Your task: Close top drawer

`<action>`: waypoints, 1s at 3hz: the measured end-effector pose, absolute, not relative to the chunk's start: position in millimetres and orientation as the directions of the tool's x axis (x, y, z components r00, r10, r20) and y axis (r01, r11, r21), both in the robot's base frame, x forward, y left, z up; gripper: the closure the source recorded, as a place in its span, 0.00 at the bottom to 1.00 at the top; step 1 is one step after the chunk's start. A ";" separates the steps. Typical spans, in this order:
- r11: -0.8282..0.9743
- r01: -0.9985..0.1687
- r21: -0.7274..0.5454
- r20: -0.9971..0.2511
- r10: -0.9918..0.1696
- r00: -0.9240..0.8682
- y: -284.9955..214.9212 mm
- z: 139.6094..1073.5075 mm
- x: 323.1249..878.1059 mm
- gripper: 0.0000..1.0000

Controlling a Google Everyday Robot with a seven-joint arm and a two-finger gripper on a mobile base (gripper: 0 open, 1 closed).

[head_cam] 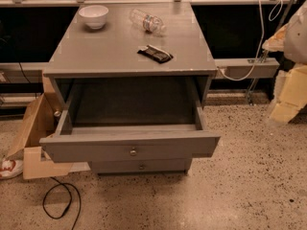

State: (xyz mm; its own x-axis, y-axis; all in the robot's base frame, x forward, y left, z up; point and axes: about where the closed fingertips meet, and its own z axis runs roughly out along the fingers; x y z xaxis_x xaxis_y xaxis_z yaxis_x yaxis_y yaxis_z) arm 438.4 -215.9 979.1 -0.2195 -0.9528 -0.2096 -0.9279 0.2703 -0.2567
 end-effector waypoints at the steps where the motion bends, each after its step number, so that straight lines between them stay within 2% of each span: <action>1: 0.270 -0.928 -0.258 -0.211 -0.953 -0.218 -215.6 978.3 438.6 0.00; 2: 0.249 -0.948 -0.198 -0.237 -0.951 -0.200 -210.1 926.4 443.9 0.00; 3: 0.211 -0.974 -0.084 -0.301 -0.937 -0.177 -194.5 825.2 453.3 0.00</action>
Offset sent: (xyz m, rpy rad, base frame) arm 0.0168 0.0152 -0.1635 0.1217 0.1801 0.0990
